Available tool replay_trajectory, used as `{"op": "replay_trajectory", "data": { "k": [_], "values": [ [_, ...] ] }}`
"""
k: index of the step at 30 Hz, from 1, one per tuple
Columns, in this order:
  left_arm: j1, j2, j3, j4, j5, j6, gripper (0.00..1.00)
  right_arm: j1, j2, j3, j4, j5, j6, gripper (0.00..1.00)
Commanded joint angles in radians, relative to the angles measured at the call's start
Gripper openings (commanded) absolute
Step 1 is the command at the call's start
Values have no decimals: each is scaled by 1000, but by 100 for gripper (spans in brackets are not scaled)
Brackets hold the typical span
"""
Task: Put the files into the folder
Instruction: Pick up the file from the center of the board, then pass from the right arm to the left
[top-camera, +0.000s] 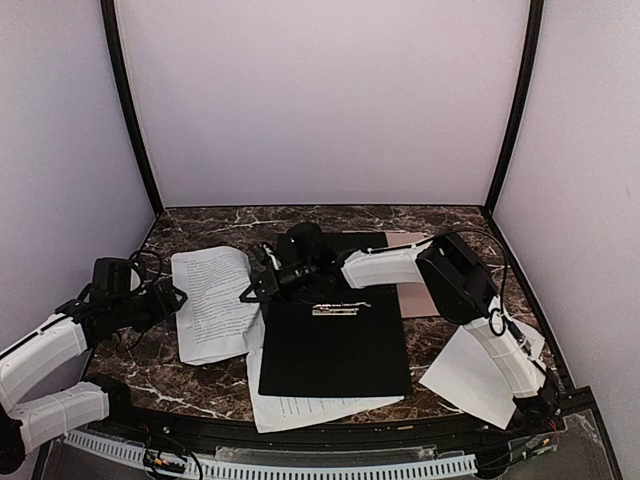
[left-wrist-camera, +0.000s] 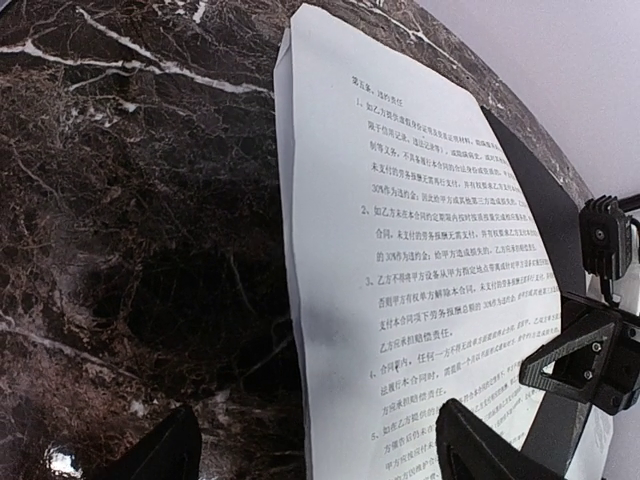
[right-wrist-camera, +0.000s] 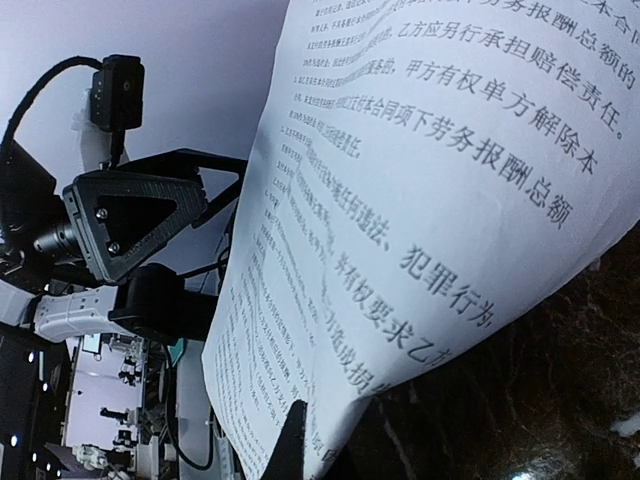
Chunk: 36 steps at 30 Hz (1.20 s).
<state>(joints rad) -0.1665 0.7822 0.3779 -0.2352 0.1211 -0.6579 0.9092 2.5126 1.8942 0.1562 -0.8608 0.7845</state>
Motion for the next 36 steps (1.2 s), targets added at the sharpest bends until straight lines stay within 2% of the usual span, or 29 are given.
{"op": "replay_trajectory", "data": {
  "k": [1, 7, 15, 24, 30, 36],
  "values": [
    [-1, 4, 44, -44, 11, 11, 83, -12, -55, -4, 128, -44, 60, 0],
    [-1, 1, 72, -21, 43, 25, 90, -16, -47, 6, 176, -53, 91, 0],
    [-1, 40, 83, 37, 120, 21, 93, -42, -105, -99, 229, -58, 98, 0],
    [-1, 128, 45, 265, 326, -47, 97, -56, -190, -235, 268, -46, 81, 0],
    [-1, 196, 30, 407, 422, -96, 95, -56, -217, -286, 299, -43, 87, 0],
    [-1, 247, 24, 501, 491, -135, 84, -56, -228, -307, 329, -46, 103, 0]
  ]
}}
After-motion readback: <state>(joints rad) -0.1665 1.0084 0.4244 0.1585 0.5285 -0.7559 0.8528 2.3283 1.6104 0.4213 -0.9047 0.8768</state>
